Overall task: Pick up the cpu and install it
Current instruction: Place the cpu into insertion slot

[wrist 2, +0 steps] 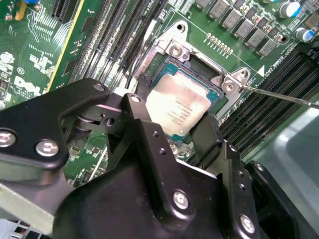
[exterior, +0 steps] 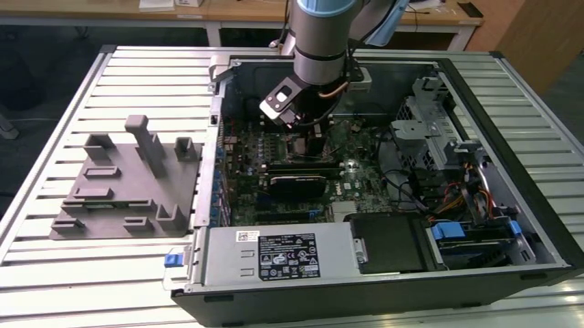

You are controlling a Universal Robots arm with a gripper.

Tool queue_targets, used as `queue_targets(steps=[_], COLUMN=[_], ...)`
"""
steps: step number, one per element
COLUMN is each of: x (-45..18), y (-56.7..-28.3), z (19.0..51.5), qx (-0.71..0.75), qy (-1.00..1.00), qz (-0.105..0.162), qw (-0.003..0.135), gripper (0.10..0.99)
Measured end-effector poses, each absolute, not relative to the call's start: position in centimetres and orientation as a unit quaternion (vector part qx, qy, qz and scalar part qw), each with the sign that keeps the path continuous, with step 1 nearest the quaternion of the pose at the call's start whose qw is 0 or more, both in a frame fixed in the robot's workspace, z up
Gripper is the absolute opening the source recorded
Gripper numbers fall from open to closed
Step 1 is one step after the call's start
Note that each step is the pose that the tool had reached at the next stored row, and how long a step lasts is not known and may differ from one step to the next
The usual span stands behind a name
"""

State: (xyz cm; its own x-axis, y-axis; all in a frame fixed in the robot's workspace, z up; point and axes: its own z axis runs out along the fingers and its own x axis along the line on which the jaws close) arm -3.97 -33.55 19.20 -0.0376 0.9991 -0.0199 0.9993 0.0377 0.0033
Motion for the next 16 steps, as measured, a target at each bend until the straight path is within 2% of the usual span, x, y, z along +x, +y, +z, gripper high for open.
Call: queue_targets(steps=[16], x=[-4.0], y=[-33.5], z=[20.6], qx=[0.694], qy=[0.720], qz=[-0.006], qw=[0.008], gripper=[0.616])
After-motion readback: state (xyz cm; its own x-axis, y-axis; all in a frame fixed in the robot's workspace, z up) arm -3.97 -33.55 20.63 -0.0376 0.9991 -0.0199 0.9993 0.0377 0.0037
